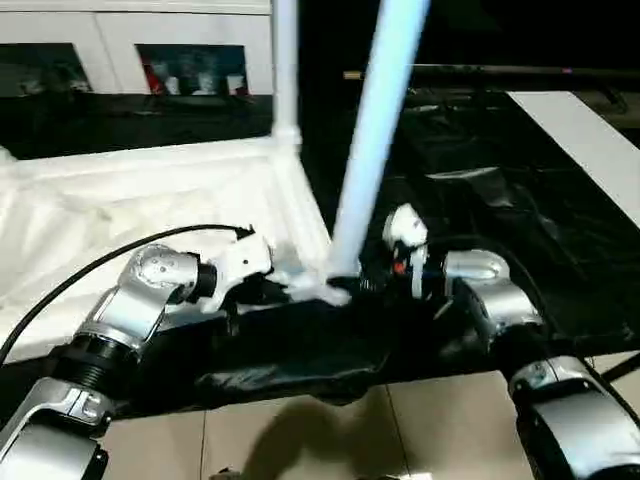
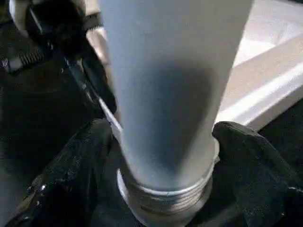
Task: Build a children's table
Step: Insert table leg to table base, then rotate leg to tighten
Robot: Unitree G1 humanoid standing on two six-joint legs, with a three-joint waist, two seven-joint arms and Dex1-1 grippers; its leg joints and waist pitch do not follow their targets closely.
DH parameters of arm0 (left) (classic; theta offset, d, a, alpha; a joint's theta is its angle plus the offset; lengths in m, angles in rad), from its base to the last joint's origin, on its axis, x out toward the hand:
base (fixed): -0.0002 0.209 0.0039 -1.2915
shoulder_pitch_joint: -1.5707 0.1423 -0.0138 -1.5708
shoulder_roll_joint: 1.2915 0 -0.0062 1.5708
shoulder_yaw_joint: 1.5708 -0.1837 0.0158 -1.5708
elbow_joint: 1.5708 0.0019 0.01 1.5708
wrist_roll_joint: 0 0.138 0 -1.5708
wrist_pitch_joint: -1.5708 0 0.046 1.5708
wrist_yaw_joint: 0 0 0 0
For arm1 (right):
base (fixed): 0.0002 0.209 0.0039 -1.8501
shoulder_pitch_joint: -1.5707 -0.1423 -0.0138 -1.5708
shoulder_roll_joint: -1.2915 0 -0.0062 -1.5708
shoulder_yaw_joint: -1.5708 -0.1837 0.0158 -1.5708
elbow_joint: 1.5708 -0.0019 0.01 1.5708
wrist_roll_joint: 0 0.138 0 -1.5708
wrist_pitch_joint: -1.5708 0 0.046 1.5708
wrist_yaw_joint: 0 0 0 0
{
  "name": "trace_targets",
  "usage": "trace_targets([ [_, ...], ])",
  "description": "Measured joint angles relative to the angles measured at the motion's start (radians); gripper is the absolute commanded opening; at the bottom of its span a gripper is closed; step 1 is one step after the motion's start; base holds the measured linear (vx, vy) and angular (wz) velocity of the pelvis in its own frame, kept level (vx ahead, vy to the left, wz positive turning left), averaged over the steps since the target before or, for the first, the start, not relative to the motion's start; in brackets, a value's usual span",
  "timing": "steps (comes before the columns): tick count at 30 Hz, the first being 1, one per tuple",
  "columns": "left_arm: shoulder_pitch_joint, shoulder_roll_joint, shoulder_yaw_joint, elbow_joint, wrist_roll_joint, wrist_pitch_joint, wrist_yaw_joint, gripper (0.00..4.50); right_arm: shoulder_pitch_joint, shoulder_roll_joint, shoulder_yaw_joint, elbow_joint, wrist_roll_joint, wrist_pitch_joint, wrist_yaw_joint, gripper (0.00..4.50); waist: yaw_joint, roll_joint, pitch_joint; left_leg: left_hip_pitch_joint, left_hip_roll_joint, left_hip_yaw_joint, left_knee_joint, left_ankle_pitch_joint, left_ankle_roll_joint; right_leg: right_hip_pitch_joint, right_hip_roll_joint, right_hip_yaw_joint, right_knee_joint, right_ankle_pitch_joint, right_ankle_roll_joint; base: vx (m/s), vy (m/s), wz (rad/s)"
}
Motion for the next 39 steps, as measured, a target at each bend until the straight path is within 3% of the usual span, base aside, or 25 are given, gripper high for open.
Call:
trace_targets([
  [5, -0.001, 0.005, 0.000, 0.030, -0.009, -0.038, -0.025, 0.00, 0.027, 0.000, 0.015, -0.033, -0.017, 0.000, 0.003, 3.69, 0.004, -0.001, 0.000, 0.000, 0.000, 0.001, 0.002, 0.000, -0.001, 0.000, -0.001, 0.001, 0.005, 0.000, 0.000, 0.000, 0.000, 0.00],
  [17, -0.005, 0.005, 0.000, 0.055, -0.010, -0.074, -0.036, 0.00, 0.031, 0.003, 0.013, -0.044, -0.021, -0.002, -0.001, 2.76, 0.004, -0.001, 0.001, 0.000, 0.000, 0.001, 0.003, 0.001, -0.002, 0.001, -0.001, 0.002, 0.007, 0.000, 0.000, 0.000, 0.000, 0.00],
  [28, -0.003, 0.005, 0.000, 0.064, -0.010, -0.081, -0.040, 0.00, 0.053, 0.012, 0.009, -0.047, -0.021, -0.018, -0.022, 2.72, 0.004, -0.002, 0.000, 0.000, 0.001, 0.001, 0.008, 0.001, -0.002, 0.003, -0.002, 0.002, 0.011, 0.000, 0.000, 0.000, 0.000, 0.00],
  [34, -0.022, -0.039, 0.015, 0.110, 0.031, -0.054, 0.095, 0.00, 0.025, 0.089, -0.034, 0.045, -0.025, -0.015, -0.243, 2.72, -0.006, -0.005, -0.002, 0.010, 0.000, 0.001, 0.009, -0.002, -0.008, 0.010, -0.002, 0.003, 0.012, 0.003, 0.000, 0.000, 0.000, 0.00],
  [36, -0.048, -0.081, 0.017, 0.139, 0.057, -0.002, 0.170, 0.00, 0.000, 0.127, -0.062, 0.093, -0.026, 0.007, -0.380, 2.72, -0.010, -0.005, -0.002, 0.018, -0.001, 0.002, 0.008, -0.002, -0.008, 0.016, -0.002, 0.005, 0.011, 0.003, 0.001, 0.000, 0.000, 0.00],
  [39, -0.076, -0.140, 0.019, 0.151, 0.076, 0.085, 0.263, 0.00, -0.038, 0.175, -0.091, 0.151, -0.028, 0.024, -0.562, 2.72, -0.021, -0.006, -0.002, 0.019, -0.001, 0.002, 0.008, -0.002, -0.008, 0.017, -0.002, 0.006, 0.010, 0.000, 0.005, 0.000, 0.000, 0.00],
])
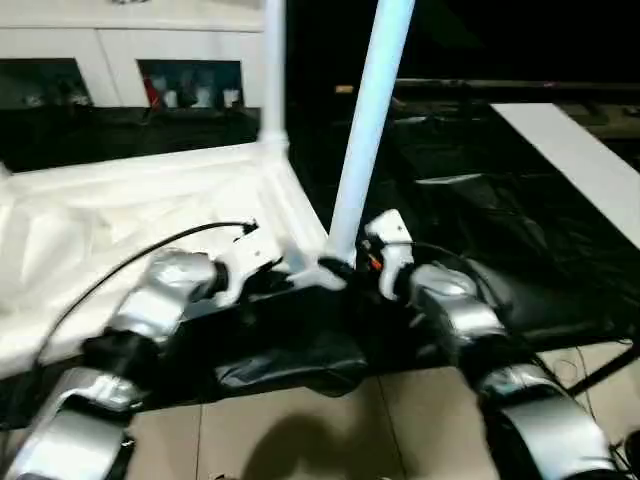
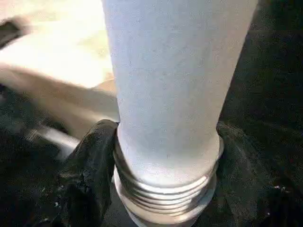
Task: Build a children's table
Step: Rotate leg to tighten
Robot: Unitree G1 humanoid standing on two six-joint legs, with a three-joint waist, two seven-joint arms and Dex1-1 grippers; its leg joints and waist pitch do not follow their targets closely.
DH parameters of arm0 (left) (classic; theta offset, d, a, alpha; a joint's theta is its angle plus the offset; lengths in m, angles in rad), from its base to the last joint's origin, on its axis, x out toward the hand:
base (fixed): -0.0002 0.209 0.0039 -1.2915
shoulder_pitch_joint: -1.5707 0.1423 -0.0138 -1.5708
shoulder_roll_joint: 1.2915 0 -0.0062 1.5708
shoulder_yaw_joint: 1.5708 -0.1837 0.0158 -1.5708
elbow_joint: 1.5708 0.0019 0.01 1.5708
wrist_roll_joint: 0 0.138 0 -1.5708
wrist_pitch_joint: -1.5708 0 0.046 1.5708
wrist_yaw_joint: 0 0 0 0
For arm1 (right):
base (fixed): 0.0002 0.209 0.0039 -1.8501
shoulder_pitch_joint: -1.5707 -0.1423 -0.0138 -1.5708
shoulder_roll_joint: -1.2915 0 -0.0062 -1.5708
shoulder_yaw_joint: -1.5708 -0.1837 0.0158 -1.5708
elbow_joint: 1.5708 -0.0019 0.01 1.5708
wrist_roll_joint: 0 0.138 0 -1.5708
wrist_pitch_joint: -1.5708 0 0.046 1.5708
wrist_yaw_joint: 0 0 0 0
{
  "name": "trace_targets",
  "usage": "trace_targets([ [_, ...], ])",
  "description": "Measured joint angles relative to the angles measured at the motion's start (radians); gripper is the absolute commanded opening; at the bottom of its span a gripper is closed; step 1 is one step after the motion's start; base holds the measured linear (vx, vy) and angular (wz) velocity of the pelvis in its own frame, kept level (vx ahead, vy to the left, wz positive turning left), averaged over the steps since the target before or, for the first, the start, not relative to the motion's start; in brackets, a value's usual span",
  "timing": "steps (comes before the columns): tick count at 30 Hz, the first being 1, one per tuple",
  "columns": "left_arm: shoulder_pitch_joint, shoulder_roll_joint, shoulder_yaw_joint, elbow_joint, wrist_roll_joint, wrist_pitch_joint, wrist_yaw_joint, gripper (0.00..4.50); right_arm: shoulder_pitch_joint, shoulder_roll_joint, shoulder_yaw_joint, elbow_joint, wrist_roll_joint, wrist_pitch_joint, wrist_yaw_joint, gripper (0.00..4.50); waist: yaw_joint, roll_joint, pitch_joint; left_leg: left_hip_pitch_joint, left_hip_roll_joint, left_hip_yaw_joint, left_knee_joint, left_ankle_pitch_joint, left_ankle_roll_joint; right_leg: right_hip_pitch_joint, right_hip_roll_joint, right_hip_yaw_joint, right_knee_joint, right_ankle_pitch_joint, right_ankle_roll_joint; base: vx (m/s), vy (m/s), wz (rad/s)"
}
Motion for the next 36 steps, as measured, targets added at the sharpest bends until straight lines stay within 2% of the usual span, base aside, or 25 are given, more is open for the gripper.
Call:
trace_targets([
  [4, -0.038, -0.117, 0.009, 0.023, 0.013, 0.116, 0.152, 0.00, -0.052, 0.056, -0.040, 0.067, -0.002, 0.009, -0.226, 2.72, -0.001, -0.001, 0.000, -0.001, -0.001, 0.000, 0.000, 0.000, 0.000, 0.000, -0.001, 0.002, 0.000, 0.001, 0.000, 0.000, 0.000, 0.00],
  [7, -0.041, -0.159, 0.010, 0.023, 0.025, 0.135, 0.204, 0.00, -0.075, 0.073, -0.058, 0.097, -0.004, 0.010, -0.306, 2.72, -0.001, -0.001, -0.001, -0.001, -0.001, 0.000, 0.000, 0.000, 0.000, 0.000, -0.001, 0.002, 0.000, 0.001, 0.001, 0.000, 0.000, 0.00],
  [14, -0.040, -0.145, -0.001, 0.023, 0.042, 0.115, 0.213, 0.00, -0.094, 0.085, -0.080, 0.134, -0.003, -0.017, -0.311, 2.72, -0.002, 0.000, -0.002, -0.001, -0.002, 0.000, -0.003, 0.000, 0.000, -0.001, -0.001, 0.001, 0.000, 0.001, 0.001, 0.000, 0.000, 0.00],
  [16, -0.040, -0.136, -0.003, 0.020, 0.041, 0.113, 0.209, 0.00, -0.094, 0.084, -0.097, 0.138, 0.005, -0.028, -0.288, 3.42, -0.002, 0.000, -0.002, -0.001, -0.002, 0.000, -0.004, 0.000, 0.000, -0.001, -0.001, 0.001, 0.000, 0.001, 0.001, 0.000, 0.000, 0.00],
  [17, -0.040, -0.133, -0.004, 0.020, 0.041, 0.110, 0.206, 0.00, -0.094, 0.084, -0.099, 0.141, 0.006, -0.034, -0.283, 3.42, -0.002, 0.000, -0.002, -0.001, -0.002, 0.000, -0.005, 0.000, 0.000, -0.001, -0.001, 0.001, 0.000, 0.001, 0.001, 0.000, 0.000, 0.00],
  [19, -0.039, -0.118, -0.006, 0.018, 0.041, 0.098, 0.191, 0.00, -0.094, 0.084, -0.105, 0.144, 0.014, -0.051, -0.235, 3.44, -0.004, 0.000, -0.001, -0.002, -0.002, 0.000, -0.006, 0.000, 0.000, -0.002, -0.001, 0.000, 0.000, 0.001, 0.001, 0.000, 0.000, 0.00],
  [22, -0.037, -0.093, -0.004, 0.019, 0.036, 0.073, 0.155, 0.00, -0.090, 0.065, -0.096, 0.139, 0.016, -0.060, -0.153, 3.83, -0.008, 0.001, 0.000, -0.003, -0.001, 0.000, -0.007, 0.000, 0.000, -0.004, 0.000, 0.000, 0.000, 0.002, 0.000, 0.000, 0.000, 0.00],
  [26, -0.015, -0.021, 0.003, 0.014, 0.003, -0.002, 0.042, 0.00, -0.056, -0.001, -0.040, 0.080, 0.003, -0.064, 0.059, 3.93, -0.008, 0.001, 0.001, -0.004, 0.000, 0.000, -0.011, 0.000, 0.000, -0.006, 0.002, -0.002, 0.000, 0.003, -0.004, 0.000, 0.000, 0.00],
  [30, 0.009, 0.054, 0.003, 0.000, -0.030, -0.083, -0.097, 0.00, -0.016, -0.078, 0.024, 0.005, -0.028, -0.089, 0.261, 3.93, -0.002, 0.001, 0.001, -0.008, 0.001, 0.000, -0.009, 0.004, 0.006, -0.008, 0.002, -0.002, 0.000, -0.002, -0.005, 0.000, 0.000, 0.00],
  [36, 0.028, 0.108, 0.000, -0.031, -0.076, -0.111, -0.261, 0.00, 0.007, -0.130, 0.061, -0.060, -0.031, -0.089, 0.429, 3.93, 0.018, 0.002, 0.001, -0.018, 0.001, 0.001, 0.000, 0.000, 0.012, -0.013, 0.000, -0.002, -0.002, -0.003, -0.007, 0.000, 0.000, 0.00],
])
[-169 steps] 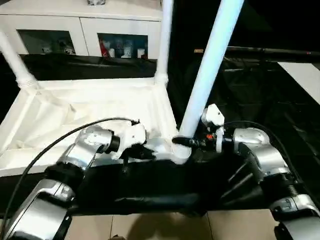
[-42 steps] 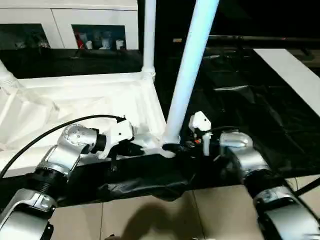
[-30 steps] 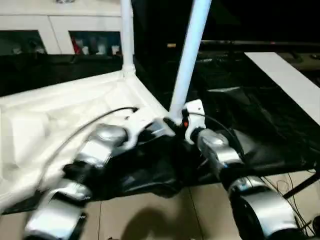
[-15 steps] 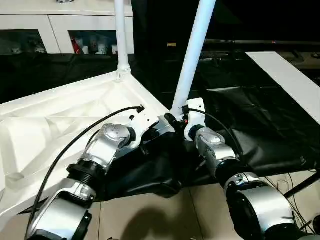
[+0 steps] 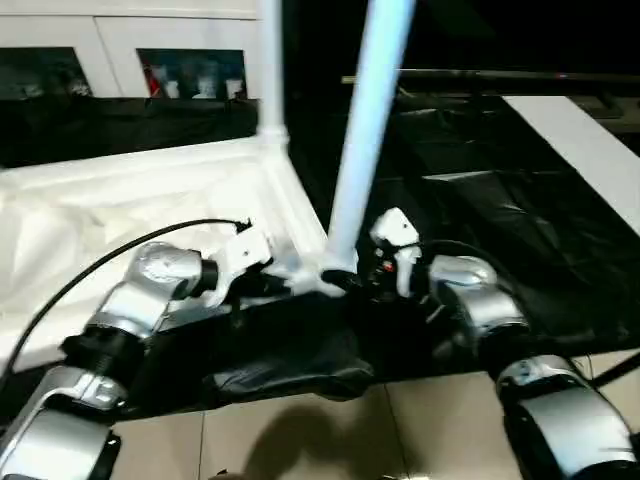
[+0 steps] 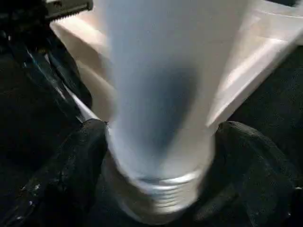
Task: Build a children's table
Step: Rotate leg to tighten
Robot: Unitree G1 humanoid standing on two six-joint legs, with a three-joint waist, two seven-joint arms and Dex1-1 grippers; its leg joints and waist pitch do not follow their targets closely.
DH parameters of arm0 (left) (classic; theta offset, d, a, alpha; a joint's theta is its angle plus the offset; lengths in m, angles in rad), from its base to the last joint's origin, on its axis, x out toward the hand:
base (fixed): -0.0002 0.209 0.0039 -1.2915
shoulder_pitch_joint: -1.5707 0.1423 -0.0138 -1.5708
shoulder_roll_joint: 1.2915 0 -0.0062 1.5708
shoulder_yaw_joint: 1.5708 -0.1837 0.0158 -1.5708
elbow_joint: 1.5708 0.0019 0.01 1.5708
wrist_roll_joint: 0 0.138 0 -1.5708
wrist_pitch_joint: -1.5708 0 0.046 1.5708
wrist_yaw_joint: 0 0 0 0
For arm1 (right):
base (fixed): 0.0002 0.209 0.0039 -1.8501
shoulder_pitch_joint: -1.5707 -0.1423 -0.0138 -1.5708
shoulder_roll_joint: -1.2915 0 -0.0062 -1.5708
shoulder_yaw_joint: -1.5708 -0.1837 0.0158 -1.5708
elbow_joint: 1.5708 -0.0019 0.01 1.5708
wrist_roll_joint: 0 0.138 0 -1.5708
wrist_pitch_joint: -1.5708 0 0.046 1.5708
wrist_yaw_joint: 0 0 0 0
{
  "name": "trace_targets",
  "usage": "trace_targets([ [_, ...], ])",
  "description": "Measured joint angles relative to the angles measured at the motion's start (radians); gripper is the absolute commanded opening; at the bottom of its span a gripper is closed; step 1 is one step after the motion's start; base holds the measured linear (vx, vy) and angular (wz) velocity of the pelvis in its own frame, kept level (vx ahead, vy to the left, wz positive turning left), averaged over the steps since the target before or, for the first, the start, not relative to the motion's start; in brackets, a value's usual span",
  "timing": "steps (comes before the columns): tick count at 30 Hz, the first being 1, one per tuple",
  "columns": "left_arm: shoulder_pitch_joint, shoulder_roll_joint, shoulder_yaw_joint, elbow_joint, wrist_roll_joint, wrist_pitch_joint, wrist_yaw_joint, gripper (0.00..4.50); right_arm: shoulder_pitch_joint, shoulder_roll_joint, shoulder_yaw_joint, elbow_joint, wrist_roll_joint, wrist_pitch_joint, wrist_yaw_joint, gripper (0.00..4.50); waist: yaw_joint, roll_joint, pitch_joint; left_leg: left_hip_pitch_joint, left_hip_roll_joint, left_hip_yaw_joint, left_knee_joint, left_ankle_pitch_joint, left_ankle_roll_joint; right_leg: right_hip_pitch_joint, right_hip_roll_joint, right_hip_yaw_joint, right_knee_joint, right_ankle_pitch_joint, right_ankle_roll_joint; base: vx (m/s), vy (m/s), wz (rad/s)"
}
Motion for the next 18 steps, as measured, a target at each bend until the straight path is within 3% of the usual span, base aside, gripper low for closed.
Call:
trace_targets([
  [5, 0.004, 0.011, -0.008, -0.007, -0.011, -0.006, -0.047, 0.00, 0.000, 0.001, 0.004, -0.023, 0.006, 0.009, 0.070, 3.93, 0.009, 0.000, 0.000, 0.000, 0.001, 0.002, 0.003, 0.000, -0.001, -0.002, -0.001, 0.000, 0.003, 0.000, 0.000, 0.000, 0.000, 0.00],
  [6, 0.004, 0.013, -0.009, -0.004, -0.012, -0.010, -0.054, 0.00, 0.000, -0.001, 0.007, -0.024, 0.006, 0.011, 0.083, 3.66, 0.009, 0.000, 0.000, 0.000, 0.002, 0.002, 0.003, 0.001, -0.002, -0.001, -0.001, 0.000, 0.003, 0.000, 0.000, 0.000, 0.000, 0.00],
  [8, 0.004, 0.013, -0.009, 0.003, -0.012, -0.018, -0.059, 0.00, 0.000, -0.001, 0.009, -0.024, 0.007, 0.020, 0.096, 3.66, 0.009, 0.000, 0.000, 0.000, 0.002, 0.004, 0.003, 0.000, -0.003, -0.001, -0.001, 0.000, 0.003, 0.000, 0.000, 0.000, 0.000, 0.00],
  [9, 0.004, 0.013, -0.009, 0.007, -0.012, -0.024, -0.059, 0.00, 0.000, -0.001, 0.010, -0.024, 0.008, 0.024, 0.102, 3.41, 0.009, 0.000, 0.000, 0.000, 0.002, 0.005, 0.003, 0.000, -0.004, 0.000, -0.001, 0.000, 0.003, 0.000, 0.000, 0.000, 0.000, 0.00],
  [18, 0.002, 0.015, -0.007, 0.014, -0.014, -0.028, -0.070, 0.00, 0.004, -0.001, 0.015, -0.025, 0.008, 0.026, 0.122, 2.81, 0.009, 0.000, 0.000, 0.000, 0.002, 0.005, 0.003, 0.001, -0.002, 0.000, -0.002, 0.000, 0.003, 0.000, 0.000, 0.000, 0.000, 0.00],
])
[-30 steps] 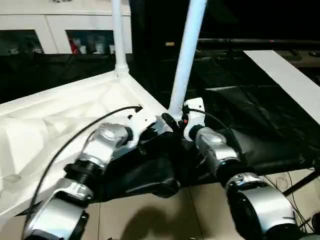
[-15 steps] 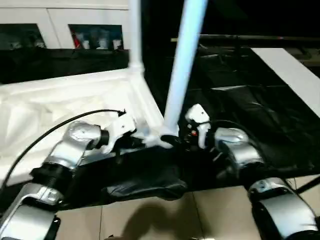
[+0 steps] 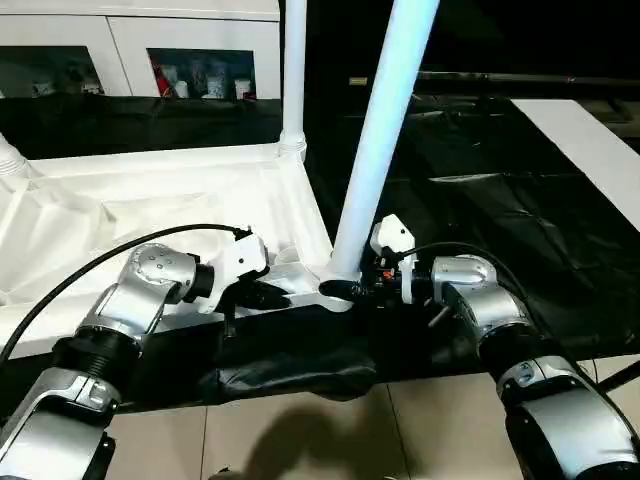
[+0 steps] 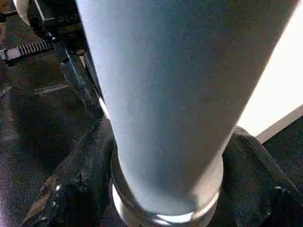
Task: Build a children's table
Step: Rotate leg to tighten
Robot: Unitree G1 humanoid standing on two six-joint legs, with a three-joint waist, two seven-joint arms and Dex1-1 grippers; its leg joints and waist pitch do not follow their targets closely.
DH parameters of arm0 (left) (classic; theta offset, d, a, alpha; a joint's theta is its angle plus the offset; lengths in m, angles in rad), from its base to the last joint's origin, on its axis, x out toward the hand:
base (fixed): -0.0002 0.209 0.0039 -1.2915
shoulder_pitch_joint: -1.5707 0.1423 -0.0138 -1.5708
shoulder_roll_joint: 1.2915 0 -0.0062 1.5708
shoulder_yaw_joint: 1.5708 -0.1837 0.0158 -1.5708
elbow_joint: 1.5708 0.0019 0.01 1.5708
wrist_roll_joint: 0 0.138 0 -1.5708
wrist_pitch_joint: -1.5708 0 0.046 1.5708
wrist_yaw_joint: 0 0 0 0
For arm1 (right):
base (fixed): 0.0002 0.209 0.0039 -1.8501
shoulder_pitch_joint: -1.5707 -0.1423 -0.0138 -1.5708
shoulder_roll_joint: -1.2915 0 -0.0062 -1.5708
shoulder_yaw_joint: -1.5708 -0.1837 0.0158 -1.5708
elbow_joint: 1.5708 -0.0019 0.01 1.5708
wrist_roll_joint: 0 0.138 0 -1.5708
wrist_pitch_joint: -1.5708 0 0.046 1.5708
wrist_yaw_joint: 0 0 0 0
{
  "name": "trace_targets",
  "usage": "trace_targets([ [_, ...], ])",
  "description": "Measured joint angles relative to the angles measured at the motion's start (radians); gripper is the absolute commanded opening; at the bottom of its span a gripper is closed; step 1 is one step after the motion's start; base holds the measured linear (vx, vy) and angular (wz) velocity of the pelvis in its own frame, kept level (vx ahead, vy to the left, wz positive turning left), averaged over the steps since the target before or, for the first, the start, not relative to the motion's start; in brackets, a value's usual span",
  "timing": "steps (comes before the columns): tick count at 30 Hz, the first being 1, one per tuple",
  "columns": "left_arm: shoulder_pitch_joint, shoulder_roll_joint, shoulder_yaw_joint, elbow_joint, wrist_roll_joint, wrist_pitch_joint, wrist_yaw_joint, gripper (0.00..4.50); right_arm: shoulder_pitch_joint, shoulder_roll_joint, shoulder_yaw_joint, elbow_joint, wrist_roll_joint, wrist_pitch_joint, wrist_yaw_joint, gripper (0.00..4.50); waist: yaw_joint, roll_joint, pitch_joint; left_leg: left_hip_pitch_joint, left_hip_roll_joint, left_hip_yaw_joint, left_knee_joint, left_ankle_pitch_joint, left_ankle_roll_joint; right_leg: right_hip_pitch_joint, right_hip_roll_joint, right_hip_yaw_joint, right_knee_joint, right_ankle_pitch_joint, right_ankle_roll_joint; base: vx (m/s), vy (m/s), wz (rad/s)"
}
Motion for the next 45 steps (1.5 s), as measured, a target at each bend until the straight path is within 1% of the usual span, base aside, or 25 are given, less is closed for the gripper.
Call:
trace_targets([
  [6, 0.000, 0.000, 0.004, 0.007, 0.000, 0.007, 0.006, 0.00, 0.000, 0.013, -0.005, 0.011, -0.002, 0.009, -0.032, 2.70, -0.001, -0.001, 0.000, 0.001, 0.000, 0.000, 0.000, 0.000, -0.002, 0.001, 0.000, 0.000, 0.001, 0.000, 0.000, 0.000, 0.000, 0.00],
  [8, -0.008, -0.006, 0.009, 0.019, 0.006, 0.029, 0.042, 0.00, -0.005, 0.040, -0.026, 0.036, 0.002, 0.019, -0.106, 2.69, -0.003, -0.002, -0.001, 0.003, 0.000, 0.000, 0.000, 0.000, -0.005, 0.002, 0.000, 0.001, 0.003, 0.000, 0.000, 0.000, 0.000, 0.00],
  [9, -0.027, -0.020, 0.010, 0.040, 0.017, 0.046, 0.078, 0.00, -0.016, 0.058, -0.041, 0.058, 0.004, 0.026, -0.174, 2.69, -0.004, -0.003, -0.001, 0.004, 0.000, 0.000, 0.001, 0.001, -0.006, 0.002, 0.000, 0.001, 0.005, 0.001, 0.000, 0.000, 0.000, 0.00],
  [11, -0.042, -0.039, 0.009, 0.054, 0.032, 0.068, 0.121, 0.00, -0.031, 0.072, -0.055, 0.081, 0.005, 0.040, -0.247, 2.69, -0.005, -0.003, -0.001, 0.006, 0.000, 0.000, 0.001, 0.001, -0.007, 0.002, 0.000, 0.002, 0.005, 0.003, 0.001, 0.000, 0.000, 0.00],
  [13, -0.076, -0.096, 0.015, 0.092, 0.049, 0.121, 0.215, 0.00, -0.049, 0.110, -0.099, 0.118, 0.011, 0.061, -0.413, 2.69, -0.004, -0.006, 0.000, 0.012, 0.000, 0.001, 0.000, 0.001, -0.008, 0.006, 0.000, 0.004, 0.006, 0.003, 0.001, 0.000, 0.000, 0.00],
  [14, -0.086, -0.118, 0.018, 0.103, 0.055, 0.141, 0.253, 0.00, -0.062, 0.122, -0.111, 0.133, 0.016, 0.073, -0.478, 2.69, -0.005, -0.006, 0.001, 0.014, -0.001, 0.001, -0.001, 0.001, -0.008, 0.007, 0.000, 0.004, 0.005, 0.003, 0.002, 0.000, 0.000, 0.00],
  [18, -0.138, -0.258, 0.031, 0.160, 0.070, 0.227, 0.456, 0.00, -0.112, 0.173, -0.180, 0.193, 0.034, 0.107, -0.802, 2.69, -0.004, -0.010, 0.000, 0.016, -0.003, 0.002, -0.001, 0.002, -0.009, 0.008, 0.000, 0.009, 0.005, 0.002, 0.004, 0.000, 0.000, 0.00],
  [21, -0.151, -0.301, 0.036, 0.168, 0.071, 0.260, 0.523, 0.00, -0.137, 0.194, -0.199, 0.217, 0.039, 0.111, -0.918, 2.69, -0.003, -0.010, 0.000, 0.016, -0.005, 0.003, -0.004, 0.002, -0.009, 0.008, 0.000, 0.016, 0.005, 0.003, 0.007, 0.000, 0.000, 0.00],
  [23, -0.152, -0.305, 0.037, 0.168, 0.072, 0.261, 0.531, 0.00, -0.147, 0.203, -0.205, 0.231, 0.039, 0.104, -0.940, 2.69, -0.004, -0.010, -0.001, 0.016, -0.005, 0.003, -0.007, 0.002, -0.008, 0.007, 0.001, 0.018, 0.004, 0.003, 0.009, 0.000, 0.000, 0.00],
  [26, -0.152, -0.304, 0.037, 0.166, 0.073, 0.258, 0.531, 0.00, -0.151, 0.212, -0.208, 0.242, 0.032, 0.088, -0.938, 2.69, -0.004, -0.010, -0.001, 0.016, -0.005, 0.003, -0.007, 0.002, -0.008, 0.007, 0.001, 0.018, 0.004, 0.002, 0.009, 0.000, 0.000, 0.00],
  [29, -0.149, -0.297, 0.037, 0.160, 0.074, 0.254, 0.521, 0.00, -0.153, 0.208, -0.214, 0.246, 0.031, 0.080, -0.892, 2.69, -0.004, -0.010, 0.000, 0.015, -0.005, 0.004, -0.007, 0.002, -0.008, 0.007, 0.001, 0.019, 0.003, 0.002, 0.009, 0.000, 0.000, 0.00],
  [31, -0.143, -0.285, 0.037, 0.151, 0.074, 0.245, 0.506, 0.00, -0.151, 0.202, -0.213, 0.246, 0.030, 0.071, -0.852, 3.39, -0.004, -0.010, 0.000, 0.015, -0.005, 0.004, -0.010, 0.002, -0.008, 0.006, 0.001, 0.019, 0.002, 0.002, 0.009, 0.000, 0.000, 0.00],
  [33, -0.138, -0.266, 0.037, 0.147, 0.076, 0.228, 0.505, 0.00, -0.148, 0.202, -0.214, 0.243, 0.038, 0.059, -0.799, 3.39, -0.009, -0.010, 0.000, 0.015, -0.005, 0.004, -0.012, 0.002, -0.008, 0.005, 0.003, 0.019, 0.002, 0.002, 0.009, 0.000, 0.000, 0.00],
  [34, -0.133, -0.252, 0.037, 0.144, 0.076, 0.218, 0.503, 0.00, -0.146, 0.201, -0.211, 0.241, 0.040, 0.059, -0.766, 3.50, -0.012, -0.010, 0.000, 0.015, -0.005, 0.004, -0.012, 0.002, -0.008, 0.004, 0.004, 0.019, 0.002, 0.002, 0.009, 0.000, 0.000, 0.00],
  [35, -0.125, -0.237, 0.039, 0.132, 0.075, 0.212, 0.497, 0.00, -0.142, 0.197, -0.208, 0.239, 0.040, 0.058, -0.734, 3.79, -0.016, -0.010, 0.000, 0.015, -0.004, 0.003, -0.012, 0.002, -0.008, 0.004, 0.006, 0.019, 0.002, 0.003, 0.009, 0.000, 0.000, 0.00],
  [38, -0.108, -0.205, 0.042, 0.109, 0.072, 0.194, 0.459, 0.00, -0.138, 0.167, -0.173, 0.228, 0.031, 0.058, -0.638, 3.85, -0.024, -0.010, 0.000, 0.013, -0.004, 0.003, -0.012, 0.002, -0.008, 0.002, 0.008, 0.020, 0.001, 0.002, 0.009, 0.000, 0.000, 0.00],
  [40, -0.093, -0.180, 0.043, 0.087, 0.071, 0.177, 0.415, 0.00, -0.116, 0.138, -0.153, 0.193, 0.028, 0.059, -0.546, 3.85, -0.025, -0.010, 0.000, 0.010, -0.003, 0.003, -0.012, 0.003, -0.006, 0.000, 0.009, 0.020, 0.000, 0.002, 0.009, 0.000, 0.000, 0.00],
  [41, -0.078, -0.159, 0.043, 0.074, 0.065, 0.153, 0.376, 0.00, -0.105, 0.118, -0.142, 0.172, 0.028, 0.064, -0.481, 3.85, -0.027, -0.009, 0.000, 0.009, -0.003, 0.003, -0.012, 0.004, -0.004, -0.001, 0.009, 0.020, 0.000, 0.002, 0.009, 0.000, 0.000, 0.00],
  [42, -0.055, -0.121, 0.040, 0.050, 0.052, 0.122, 0.305, 0.00, -0.090, 0.084, -0.117, 0.146, 0.026, 0.070, -0.375, 3.85, -0.028, -0.009, 0.000, 0.008, -0.003, 0.003, -0.012, 0.005, -0.002, -0.002, 0.009, 0.020, -0.001, 0.002, 0.008, 0.000, 0.000, 0.00],
  [43, -0.046, -0.103, 0.036, 0.032, 0.045, 0.110, 0.262, 0.00, -0.077, 0.064, -0.099, 0.125, 0.023, 0.070, -0.320, 3.85, -0.027, -0.009, 0.000, 0.007, -0.003, 0.003, -0.012, 0.005, -0.002, -0.003, 0.009, 0.020, -0.001, 0.001, 0.007, 0.000, 0.000, 0.00],
  [44, -0.030, -0.073, 0.028, 0.013, 0.023, 0.089, 0.181, 0.00, -0.062, 0.032, -0.078, 0.106, 0.018, 0.068, -0.240, 3.85, -0.025, -0.009, 0.000, 0.006, -0.003, 0.003, -0.011, 0.004, -0.001, -0.004, 0.009, 0.020, -0.001, 0.001, 0.006, 0.000, 0.000, 0.00],
  [45, -0.025, -0.061, 0.025, 0.006, 0.013, 0.084, 0.136, 0.00, -0.050, 0.018, -0.055, 0.087, 0.014, 0.062, -0.179, 3.85, -0.020, -0.009, 0.000, 0.003, -0.002, 0.003, -0.010, 0.004, -0.001, -0.005, 0.010, 0.020, -0.001, 0.000, 0.006, 0.000, 0.000, 0.00],
])
